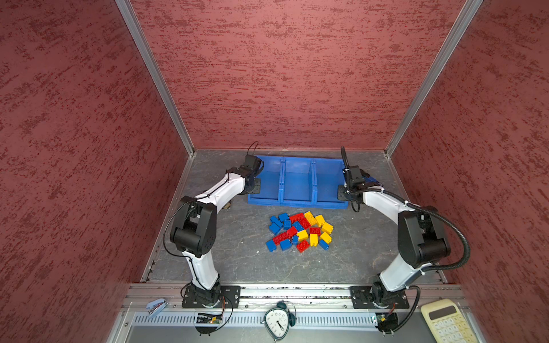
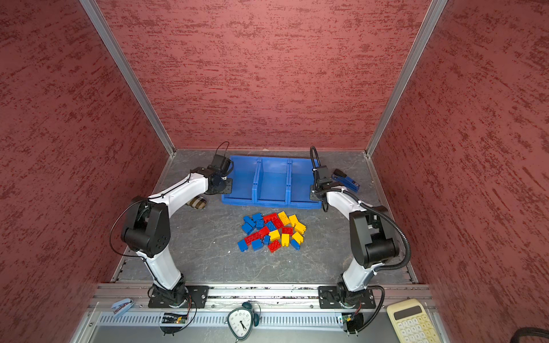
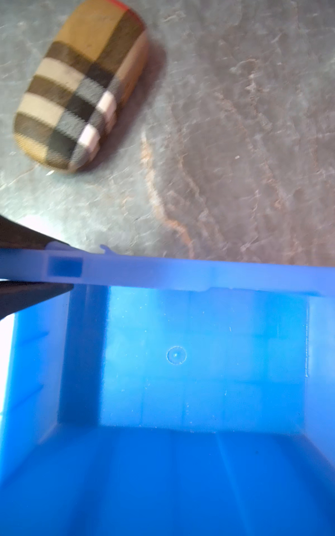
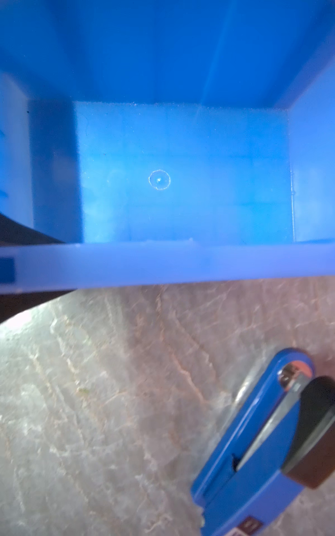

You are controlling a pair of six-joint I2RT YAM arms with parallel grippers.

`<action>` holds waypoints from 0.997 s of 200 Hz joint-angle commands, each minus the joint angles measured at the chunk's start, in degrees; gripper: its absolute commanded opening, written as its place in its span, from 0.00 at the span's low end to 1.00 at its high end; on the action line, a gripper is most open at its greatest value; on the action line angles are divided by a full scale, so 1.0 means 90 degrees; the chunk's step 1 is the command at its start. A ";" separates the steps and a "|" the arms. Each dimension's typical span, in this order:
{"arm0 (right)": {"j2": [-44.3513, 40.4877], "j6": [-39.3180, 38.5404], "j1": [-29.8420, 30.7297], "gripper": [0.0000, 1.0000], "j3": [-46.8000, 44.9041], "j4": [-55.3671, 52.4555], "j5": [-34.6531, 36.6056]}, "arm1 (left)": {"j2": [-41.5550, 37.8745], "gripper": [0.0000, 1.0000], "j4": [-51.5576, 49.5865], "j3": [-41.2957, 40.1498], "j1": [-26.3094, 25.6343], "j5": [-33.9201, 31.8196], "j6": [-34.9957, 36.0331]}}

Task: Sort the legos into containers by color
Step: Move the container to the top-center of the table, then pick up the lego from the center of the table.

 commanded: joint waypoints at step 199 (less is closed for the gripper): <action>-0.3565 0.0072 0.0256 0.80 -0.1476 -0.1571 -0.2280 | -0.2176 0.99 -0.0082 -0.0795 0.0133 0.0102 -0.1216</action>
